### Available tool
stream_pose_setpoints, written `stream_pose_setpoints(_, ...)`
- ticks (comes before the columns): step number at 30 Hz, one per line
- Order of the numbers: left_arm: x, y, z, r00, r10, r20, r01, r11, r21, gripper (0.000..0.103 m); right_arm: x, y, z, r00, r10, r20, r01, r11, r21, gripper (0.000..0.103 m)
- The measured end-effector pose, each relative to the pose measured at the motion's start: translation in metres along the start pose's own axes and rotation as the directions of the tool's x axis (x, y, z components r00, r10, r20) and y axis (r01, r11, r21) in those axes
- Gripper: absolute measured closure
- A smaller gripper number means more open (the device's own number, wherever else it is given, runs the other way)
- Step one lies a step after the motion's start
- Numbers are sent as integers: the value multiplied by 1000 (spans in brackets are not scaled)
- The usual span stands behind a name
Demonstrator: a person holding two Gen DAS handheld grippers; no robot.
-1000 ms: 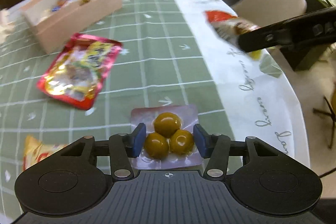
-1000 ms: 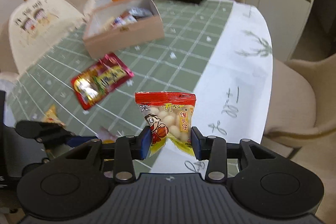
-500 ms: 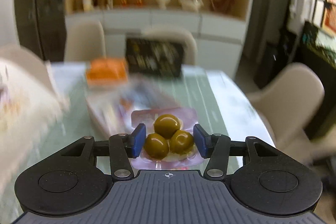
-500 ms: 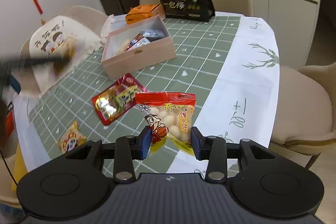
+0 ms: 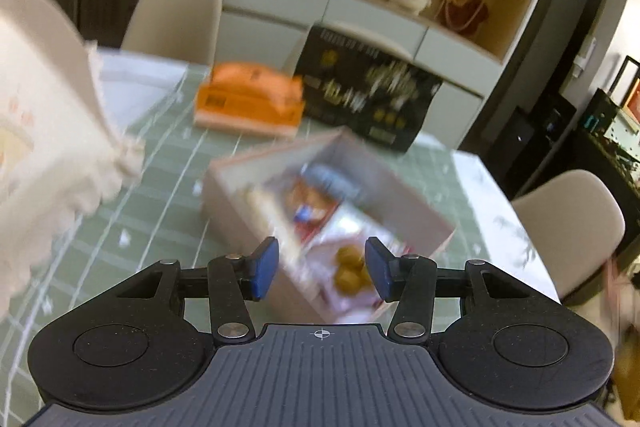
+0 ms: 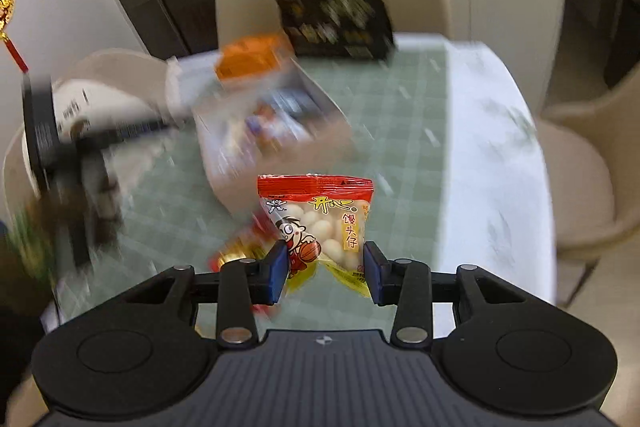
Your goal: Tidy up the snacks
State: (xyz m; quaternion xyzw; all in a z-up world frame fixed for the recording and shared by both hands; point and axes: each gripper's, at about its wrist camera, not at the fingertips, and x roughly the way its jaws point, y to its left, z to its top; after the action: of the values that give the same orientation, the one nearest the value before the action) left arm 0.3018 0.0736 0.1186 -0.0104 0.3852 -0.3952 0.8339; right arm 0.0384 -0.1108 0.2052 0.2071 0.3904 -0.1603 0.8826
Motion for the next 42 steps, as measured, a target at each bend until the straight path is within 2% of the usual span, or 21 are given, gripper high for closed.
stream_pose_setpoints(2,3,17,-12,998,-41,-46,40,999,-35,50,17,28,32,994,-4,106,5,1000,-5,61)
stream_pose_setpoints(3,3,23,-18,996,-61,-69,59,997,-44,50,30,38,50,986,13,166,-18,1000,25,52)
stream_pose_setpoints(4,3,28,-24,993,-77,-93,74,996,-45,50,46,42,65,985,23,172,-35,997,65,38)
stream_pose_setpoints(6,0,33,-34,986,-98,-134,94,995,-35,50,79,45,88,990,61,124,-77,988,134,36)
stream_pose_setpoints(8,-6,37,-45,977,-124,-174,121,992,-30,50,100,45,92,996,43,73,-56,981,183,36)
stream_pose_setpoints(10,-14,37,-59,964,-158,-212,158,987,-18,50,110,45,78,1000,4,16,-7,984,176,36)
stream_pose_setpoints(12,-23,26,-77,942,-205,-267,221,975,31,50,118,46,53,998,-35,-53,42,990,132,36)
stream_pose_setpoints(16,-37,1,-111,875,-278,-398,356,924,139,50,124,43,-6,976,-130,-173,139,989,40,36)
stream_pose_setpoints(17,-41,-3,-119,867,-267,-421,360,919,159,51,122,41,-22,972,-128,-196,137,990,33,36)
stream_pose_setpoints(19,-54,-9,-130,871,-218,-440,333,921,202,52,110,35,-56,970,-109,-217,114,993,12,36)
stream_pose_setpoints(20,-61,-12,-135,866,-201,-459,327,921,213,52,107,33,-73,969,-102,-227,104,995,-4,36)
stream_pose_setpoints(23,-73,-21,-146,817,-203,-539,353,916,190,54,103,28,-109,966,-92,-240,93,996,-7,37)
stream_pose_setpoints(26,-79,-29,-158,759,-213,-616,396,901,177,62,96,33,-132,973,-25,-230,33,999,30,51)
stream_pose_setpoints(28,-79,-33,-168,738,-196,-646,415,886,206,65,92,37,-142,978,0,-207,15,997,73,66)
stream_pose_setpoints(29,-75,-32,-171,737,-178,-652,415,881,228,66,92,38,-145,980,5,-201,14,996,93,69)
stream_pose_setpoints(31,-74,-30,-178,755,-135,-642,386,883,268,73,93,43,-152,980,13,-200,15,991,137,76)
stream_pose_setpoints(35,-72,12,-155,821,-111,-560,295,923,248,73,93,71,-170,972,80,-219,-37,980,195,79)
stream_pose_setpoints(38,-72,50,-132,881,-35,-471,173,952,253,76,100,105,-171,969,127,-212,-81,973,214,79)
stream_pose_setpoints(40,-75,73,-117,911,-15,-413,121,966,230,76,103,125,-163,964,178,-197,-135,968,214,77)
stream_pose_setpoints(41,-76,82,-110,919,-19,-395,109,972,208,76,104,133,-156,965,179,-191,-141,970,198,74)
stream_pose_setpoints(42,-79,89,-104,924,-33,-382,112,976,186,76,102,139,-149,973,148,-179,-117,978,174,66)
